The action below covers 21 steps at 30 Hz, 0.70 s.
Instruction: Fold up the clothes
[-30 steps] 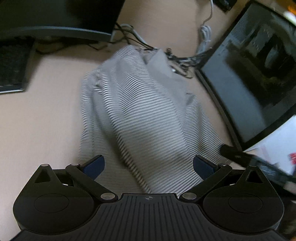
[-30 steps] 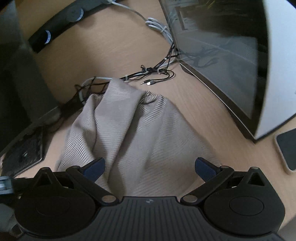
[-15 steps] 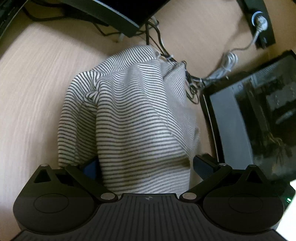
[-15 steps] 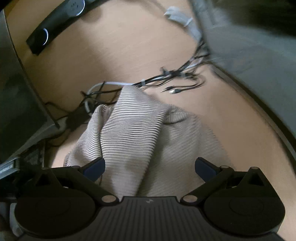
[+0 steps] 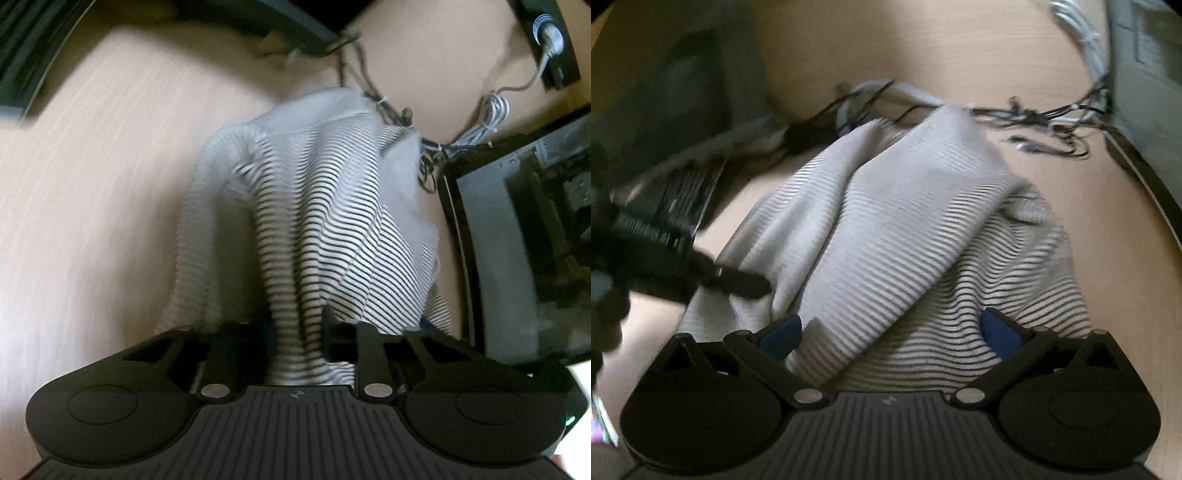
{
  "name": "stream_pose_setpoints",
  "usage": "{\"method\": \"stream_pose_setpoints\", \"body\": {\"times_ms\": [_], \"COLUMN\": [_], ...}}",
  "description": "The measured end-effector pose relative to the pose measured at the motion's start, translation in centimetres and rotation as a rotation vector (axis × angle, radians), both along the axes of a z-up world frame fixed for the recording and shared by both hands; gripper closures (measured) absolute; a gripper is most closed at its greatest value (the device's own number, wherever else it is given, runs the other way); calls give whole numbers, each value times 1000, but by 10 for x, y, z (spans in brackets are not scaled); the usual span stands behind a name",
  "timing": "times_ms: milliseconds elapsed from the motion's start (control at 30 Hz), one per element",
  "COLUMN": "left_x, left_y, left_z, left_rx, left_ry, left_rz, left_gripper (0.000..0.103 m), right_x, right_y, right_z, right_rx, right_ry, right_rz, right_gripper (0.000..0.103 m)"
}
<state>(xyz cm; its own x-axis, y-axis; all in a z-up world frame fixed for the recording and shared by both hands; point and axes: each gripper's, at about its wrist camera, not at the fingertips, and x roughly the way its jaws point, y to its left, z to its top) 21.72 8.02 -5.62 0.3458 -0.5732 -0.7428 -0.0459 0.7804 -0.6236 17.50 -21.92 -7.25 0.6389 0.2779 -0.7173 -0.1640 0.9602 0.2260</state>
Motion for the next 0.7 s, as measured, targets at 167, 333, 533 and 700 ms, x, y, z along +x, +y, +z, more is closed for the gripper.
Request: {"method": "stream_pose_setpoints", "body": {"times_ms": [167, 333, 533, 700], "left_x": [-38, -27, 5, 12], "left_y": [33, 98, 209, 236], "left_z": [2, 60, 68, 29], "left_rx": [-111, -230, -258, -233], "left_ry": [2, -259, -205, -15], "left_rz": [-53, 144, 397, 419], "left_gripper": [88, 89, 62, 9], "right_x": [-42, -47, -49, -67], "right_y": [20, 28, 46, 85], "right_z": [5, 10, 19, 55], "right_rx": [-67, -143, -287, -316], "right_ry": [26, 12, -36, -130], "right_rz": [54, -34, -122, -29], "right_gripper": [0, 11, 19, 39]}}
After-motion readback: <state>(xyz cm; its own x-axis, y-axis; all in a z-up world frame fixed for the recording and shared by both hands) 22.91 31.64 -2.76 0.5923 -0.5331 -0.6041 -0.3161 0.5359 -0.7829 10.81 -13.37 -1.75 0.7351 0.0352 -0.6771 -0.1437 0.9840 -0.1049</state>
